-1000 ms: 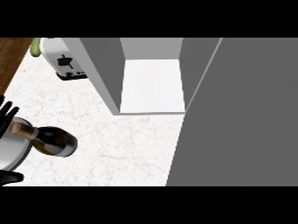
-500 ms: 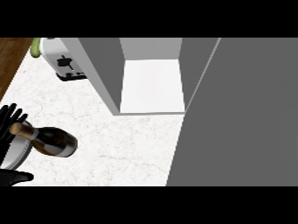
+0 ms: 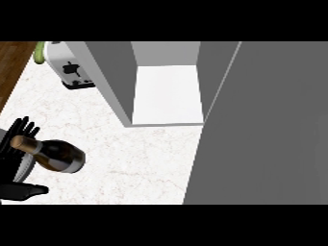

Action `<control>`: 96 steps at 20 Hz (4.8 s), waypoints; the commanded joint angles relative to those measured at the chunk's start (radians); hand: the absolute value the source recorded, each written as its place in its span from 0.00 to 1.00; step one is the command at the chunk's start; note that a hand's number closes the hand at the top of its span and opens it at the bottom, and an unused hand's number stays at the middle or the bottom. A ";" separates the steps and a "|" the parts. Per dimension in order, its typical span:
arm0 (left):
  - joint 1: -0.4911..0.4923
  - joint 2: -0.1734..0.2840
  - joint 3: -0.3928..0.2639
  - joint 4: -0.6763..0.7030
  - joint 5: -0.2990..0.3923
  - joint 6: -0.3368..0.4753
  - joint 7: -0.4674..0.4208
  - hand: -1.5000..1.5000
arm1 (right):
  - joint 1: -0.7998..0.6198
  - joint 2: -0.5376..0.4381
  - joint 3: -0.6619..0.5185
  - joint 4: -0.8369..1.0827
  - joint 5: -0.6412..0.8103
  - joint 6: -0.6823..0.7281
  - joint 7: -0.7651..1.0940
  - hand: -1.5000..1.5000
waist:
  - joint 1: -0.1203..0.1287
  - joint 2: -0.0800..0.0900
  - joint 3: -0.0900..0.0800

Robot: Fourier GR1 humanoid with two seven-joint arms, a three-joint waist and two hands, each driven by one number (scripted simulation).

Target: Pick up the wine, place it into the cabinet and close the cabinet

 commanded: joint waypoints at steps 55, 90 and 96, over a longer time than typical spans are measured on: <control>-0.108 -0.216 -0.247 0.279 -0.080 0.100 -0.301 1.00 | 0.140 -0.195 0.053 -0.189 0.064 -0.137 -0.088 0.00 | 0.018 -0.003 -0.006; -0.250 -0.293 -0.613 -0.134 -0.018 0.703 0.093 1.00 | 0.223 -0.326 0.021 -0.247 -0.025 -0.141 -0.176 0.00 | 0.001 0.006 -0.007; -0.369 -0.293 -0.599 -0.039 0.004 0.722 0.106 1.00 | 0.280 -0.300 0.070 -0.189 -0.013 -0.159 -0.287 0.00 | -0.003 0.006 -0.006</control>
